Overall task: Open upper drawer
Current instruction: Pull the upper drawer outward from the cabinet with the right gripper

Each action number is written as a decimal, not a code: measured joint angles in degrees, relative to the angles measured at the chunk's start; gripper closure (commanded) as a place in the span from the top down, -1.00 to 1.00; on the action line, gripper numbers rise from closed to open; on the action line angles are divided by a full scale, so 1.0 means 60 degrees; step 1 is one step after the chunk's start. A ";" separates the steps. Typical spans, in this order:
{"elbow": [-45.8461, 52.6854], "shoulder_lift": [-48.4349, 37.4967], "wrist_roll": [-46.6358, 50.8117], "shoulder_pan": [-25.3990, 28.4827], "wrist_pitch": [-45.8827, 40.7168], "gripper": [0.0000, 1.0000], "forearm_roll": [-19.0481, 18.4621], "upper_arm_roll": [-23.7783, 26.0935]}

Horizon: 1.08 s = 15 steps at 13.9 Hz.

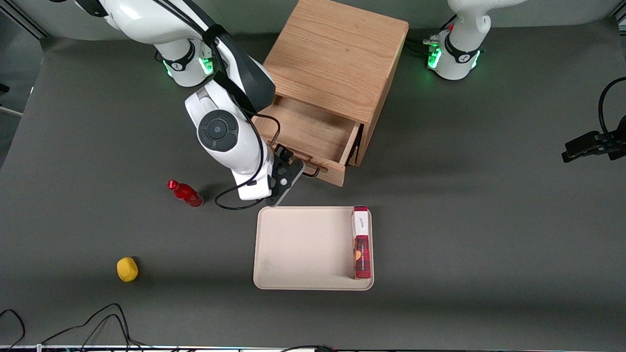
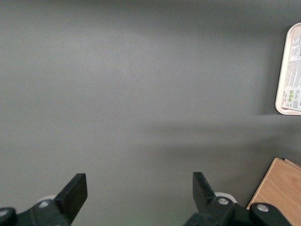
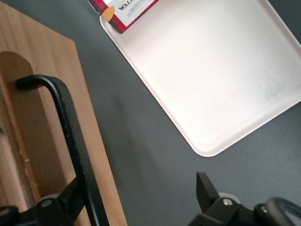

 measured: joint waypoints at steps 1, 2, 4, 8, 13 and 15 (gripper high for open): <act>0.0045 0.0048 -0.0014 -0.0049 0.0000 1.00 -0.0016 -0.0001; 0.0082 0.0087 -0.0027 -0.0095 0.0001 1.00 -0.0025 -0.0003; 0.0164 0.0122 -0.0087 -0.0195 0.0004 1.00 -0.0030 -0.0005; 0.0344 0.0173 -0.0271 -0.0316 0.0003 1.00 -0.0031 -0.0005; 0.0715 0.0415 -0.0314 -0.0439 0.0003 1.00 -0.0036 -0.0010; 0.0886 0.0524 -0.0325 -0.0523 0.0004 1.00 -0.0039 -0.0012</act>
